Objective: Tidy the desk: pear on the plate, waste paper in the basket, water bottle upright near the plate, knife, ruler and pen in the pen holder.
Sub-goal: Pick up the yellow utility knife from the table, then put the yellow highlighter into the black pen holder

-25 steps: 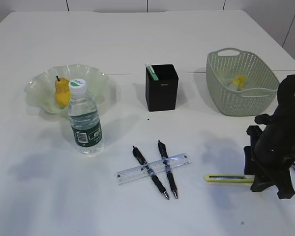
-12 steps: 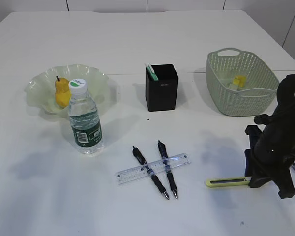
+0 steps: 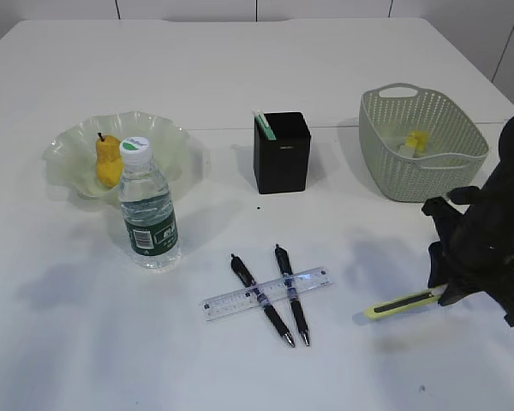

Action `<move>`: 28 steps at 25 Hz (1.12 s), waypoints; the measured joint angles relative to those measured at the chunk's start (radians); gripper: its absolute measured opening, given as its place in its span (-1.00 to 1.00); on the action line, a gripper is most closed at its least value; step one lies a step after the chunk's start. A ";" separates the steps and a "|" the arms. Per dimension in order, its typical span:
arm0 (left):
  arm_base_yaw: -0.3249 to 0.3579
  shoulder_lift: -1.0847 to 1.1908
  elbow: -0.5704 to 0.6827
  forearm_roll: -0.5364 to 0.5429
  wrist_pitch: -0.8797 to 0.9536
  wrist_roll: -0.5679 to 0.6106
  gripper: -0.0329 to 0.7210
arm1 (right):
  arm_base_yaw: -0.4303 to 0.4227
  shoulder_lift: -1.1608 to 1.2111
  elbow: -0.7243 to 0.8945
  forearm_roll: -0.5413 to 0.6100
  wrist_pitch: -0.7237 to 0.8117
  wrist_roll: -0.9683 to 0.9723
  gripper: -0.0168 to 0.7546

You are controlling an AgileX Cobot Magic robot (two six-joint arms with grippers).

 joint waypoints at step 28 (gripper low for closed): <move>0.000 0.000 0.000 0.000 0.007 0.000 0.33 | 0.000 -0.211 -0.163 0.033 -0.160 -1.201 -0.63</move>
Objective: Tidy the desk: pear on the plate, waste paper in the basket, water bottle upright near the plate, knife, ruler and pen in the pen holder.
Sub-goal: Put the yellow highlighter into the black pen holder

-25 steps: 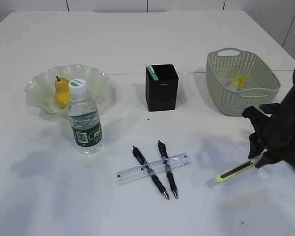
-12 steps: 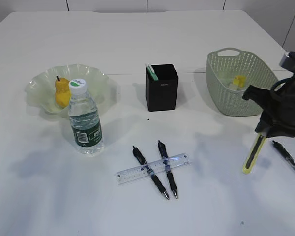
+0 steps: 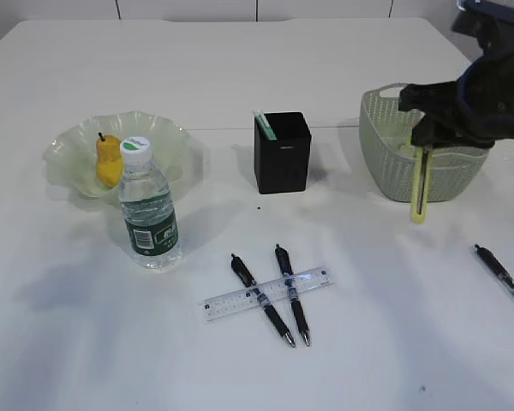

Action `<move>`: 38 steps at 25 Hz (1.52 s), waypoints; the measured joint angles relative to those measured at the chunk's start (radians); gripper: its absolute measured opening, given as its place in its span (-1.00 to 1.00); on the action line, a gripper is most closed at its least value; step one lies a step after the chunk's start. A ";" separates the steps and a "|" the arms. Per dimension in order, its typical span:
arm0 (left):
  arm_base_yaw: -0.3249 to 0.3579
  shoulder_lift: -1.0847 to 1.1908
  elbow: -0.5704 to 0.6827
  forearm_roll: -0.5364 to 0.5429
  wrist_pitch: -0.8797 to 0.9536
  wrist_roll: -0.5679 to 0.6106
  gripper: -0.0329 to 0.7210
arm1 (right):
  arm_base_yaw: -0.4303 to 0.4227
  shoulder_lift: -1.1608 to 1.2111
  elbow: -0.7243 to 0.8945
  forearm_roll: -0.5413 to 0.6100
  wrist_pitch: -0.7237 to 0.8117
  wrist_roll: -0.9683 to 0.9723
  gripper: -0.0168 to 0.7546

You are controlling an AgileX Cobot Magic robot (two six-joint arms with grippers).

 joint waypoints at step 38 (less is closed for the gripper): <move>0.000 0.000 0.000 0.000 -0.020 0.000 0.32 | 0.121 0.520 -0.610 0.299 -0.394 -0.600 -0.63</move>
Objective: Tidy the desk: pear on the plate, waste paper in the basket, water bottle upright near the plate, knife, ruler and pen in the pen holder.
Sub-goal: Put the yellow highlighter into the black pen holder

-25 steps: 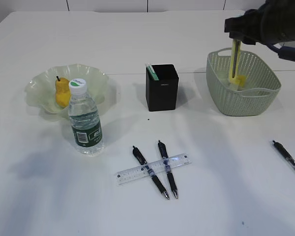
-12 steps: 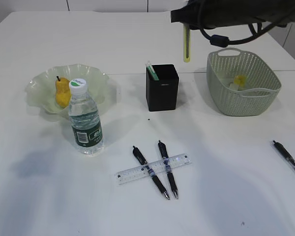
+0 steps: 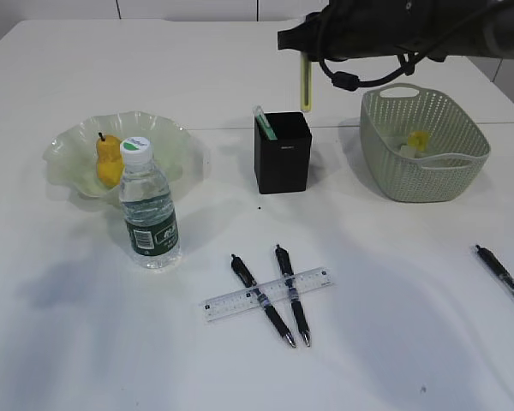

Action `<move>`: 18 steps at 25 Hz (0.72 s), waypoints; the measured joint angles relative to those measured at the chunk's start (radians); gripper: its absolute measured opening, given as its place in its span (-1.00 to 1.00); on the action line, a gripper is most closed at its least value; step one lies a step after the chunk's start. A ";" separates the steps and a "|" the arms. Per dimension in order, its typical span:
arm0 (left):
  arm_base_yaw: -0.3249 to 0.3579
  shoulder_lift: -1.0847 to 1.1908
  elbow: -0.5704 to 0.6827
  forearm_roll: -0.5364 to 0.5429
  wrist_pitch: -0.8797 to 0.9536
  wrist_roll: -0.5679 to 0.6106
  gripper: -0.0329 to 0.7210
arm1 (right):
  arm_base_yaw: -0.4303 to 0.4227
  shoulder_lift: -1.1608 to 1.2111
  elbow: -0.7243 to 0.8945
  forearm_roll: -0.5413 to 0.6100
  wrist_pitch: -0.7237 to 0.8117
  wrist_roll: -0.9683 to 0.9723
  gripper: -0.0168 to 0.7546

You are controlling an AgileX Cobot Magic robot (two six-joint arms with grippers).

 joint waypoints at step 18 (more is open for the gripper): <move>0.000 0.000 0.000 0.000 -0.002 0.000 0.33 | 0.033 0.127 -0.049 0.020 0.013 0.000 -0.63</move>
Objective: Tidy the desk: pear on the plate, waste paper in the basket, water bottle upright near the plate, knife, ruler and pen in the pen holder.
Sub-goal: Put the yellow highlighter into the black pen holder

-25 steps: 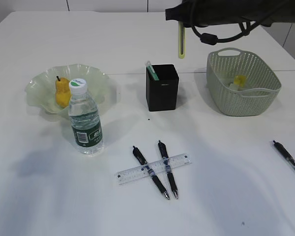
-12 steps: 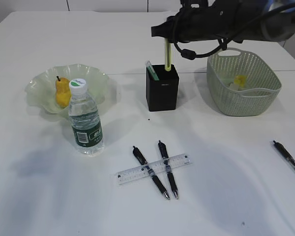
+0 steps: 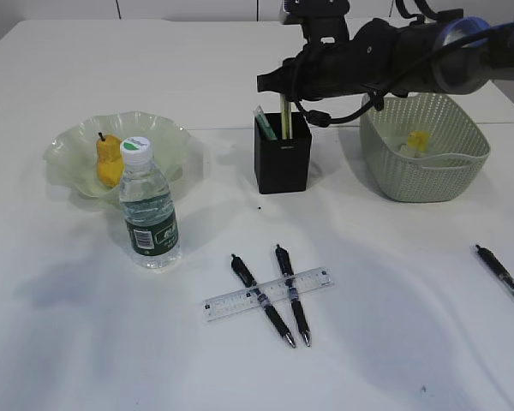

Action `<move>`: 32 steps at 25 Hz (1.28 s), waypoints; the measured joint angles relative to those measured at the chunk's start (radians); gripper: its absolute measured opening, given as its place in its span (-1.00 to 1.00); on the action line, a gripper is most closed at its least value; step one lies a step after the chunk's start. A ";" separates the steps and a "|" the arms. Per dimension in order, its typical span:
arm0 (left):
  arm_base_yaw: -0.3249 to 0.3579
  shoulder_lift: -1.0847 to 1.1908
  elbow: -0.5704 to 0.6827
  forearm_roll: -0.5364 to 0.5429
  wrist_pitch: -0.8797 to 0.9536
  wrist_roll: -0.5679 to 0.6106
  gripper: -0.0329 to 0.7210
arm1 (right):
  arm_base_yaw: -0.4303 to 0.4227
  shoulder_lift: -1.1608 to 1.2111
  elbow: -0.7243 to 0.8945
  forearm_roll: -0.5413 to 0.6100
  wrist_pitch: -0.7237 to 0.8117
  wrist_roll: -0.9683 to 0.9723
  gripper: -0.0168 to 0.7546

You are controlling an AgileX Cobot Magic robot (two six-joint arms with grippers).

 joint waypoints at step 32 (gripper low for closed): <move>0.000 0.000 0.000 0.006 0.008 0.000 0.32 | 0.002 -0.148 0.000 0.004 0.304 -0.002 -0.30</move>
